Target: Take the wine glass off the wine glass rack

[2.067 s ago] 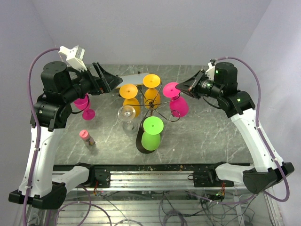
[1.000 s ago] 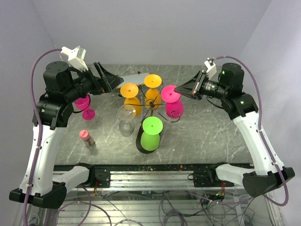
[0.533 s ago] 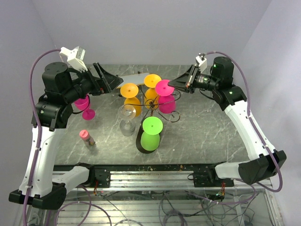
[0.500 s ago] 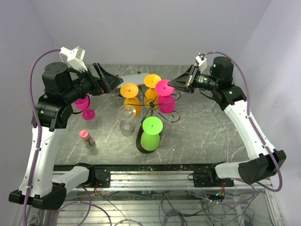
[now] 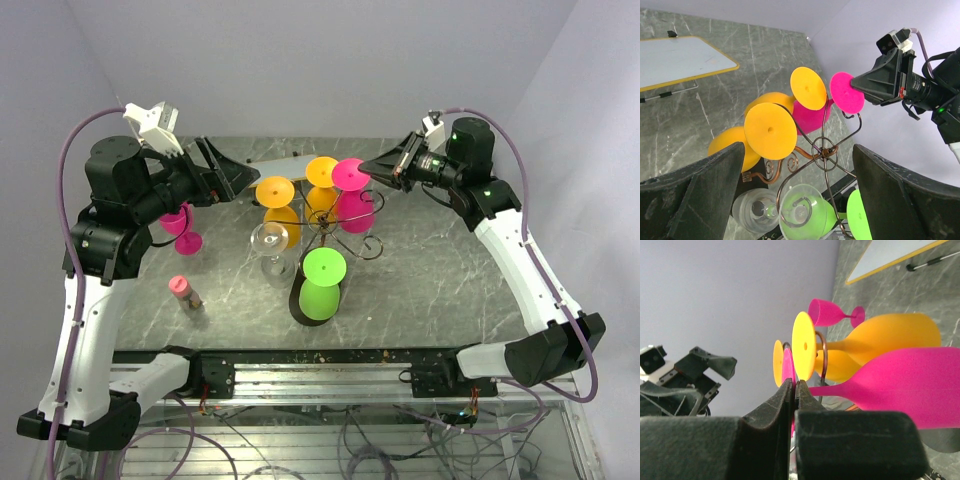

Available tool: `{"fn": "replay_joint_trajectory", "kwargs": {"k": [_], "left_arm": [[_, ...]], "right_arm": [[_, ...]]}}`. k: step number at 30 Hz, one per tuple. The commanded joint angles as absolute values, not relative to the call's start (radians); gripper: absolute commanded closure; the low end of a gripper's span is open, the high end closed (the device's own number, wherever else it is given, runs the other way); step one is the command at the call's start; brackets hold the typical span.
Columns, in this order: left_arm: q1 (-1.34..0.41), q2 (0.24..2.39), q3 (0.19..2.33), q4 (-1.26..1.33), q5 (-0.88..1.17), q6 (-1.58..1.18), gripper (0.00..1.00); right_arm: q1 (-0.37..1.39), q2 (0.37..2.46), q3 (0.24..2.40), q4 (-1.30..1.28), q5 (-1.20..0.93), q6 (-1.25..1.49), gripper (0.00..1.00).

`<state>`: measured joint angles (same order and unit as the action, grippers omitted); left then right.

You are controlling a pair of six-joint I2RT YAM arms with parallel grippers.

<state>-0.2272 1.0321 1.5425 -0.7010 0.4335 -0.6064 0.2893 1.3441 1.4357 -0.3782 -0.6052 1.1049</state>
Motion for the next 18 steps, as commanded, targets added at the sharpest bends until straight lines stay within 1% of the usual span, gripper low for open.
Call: {"fn": "replay_joint_trajectory", "kwargs": {"k": [1,3,4,8,12,15,18], "left_arm": [[-0.232,1.063,1.607,-0.739,0.425,-0.556,0.01],[-0.232,1.095,1.688,-0.865,0.350,-0.493,0.01],[-0.232,1.099,1.709,-0.882,0.330,-0.477,0.01],[-0.232,1.077,1.697,-0.837,0.328,-0.500,0.01],[-0.232,1.123,1.734,-0.820,0.393,-0.509,0.00],[-0.232,1.159,1.794,-0.843,0.420,-0.505,0.01],[-0.232,1.149,1.778,-0.781,0.455,-0.541,0.01]], "right_arm": [[0.242,1.312,1.477,-0.382,-0.509,1.096,1.00],[0.217,1.300,1.497,-0.399,-0.465,1.044,1.00],[0.208,1.293,1.505,-0.411,-0.433,1.014,1.00],[0.184,1.270,1.536,-0.427,-0.294,0.894,1.00],[0.162,1.253,1.540,-0.325,-0.296,0.746,1.00],[0.155,1.253,1.583,-0.332,-0.284,0.673,1.00],[0.155,1.242,1.614,-0.313,-0.316,0.646,1.00]]}}
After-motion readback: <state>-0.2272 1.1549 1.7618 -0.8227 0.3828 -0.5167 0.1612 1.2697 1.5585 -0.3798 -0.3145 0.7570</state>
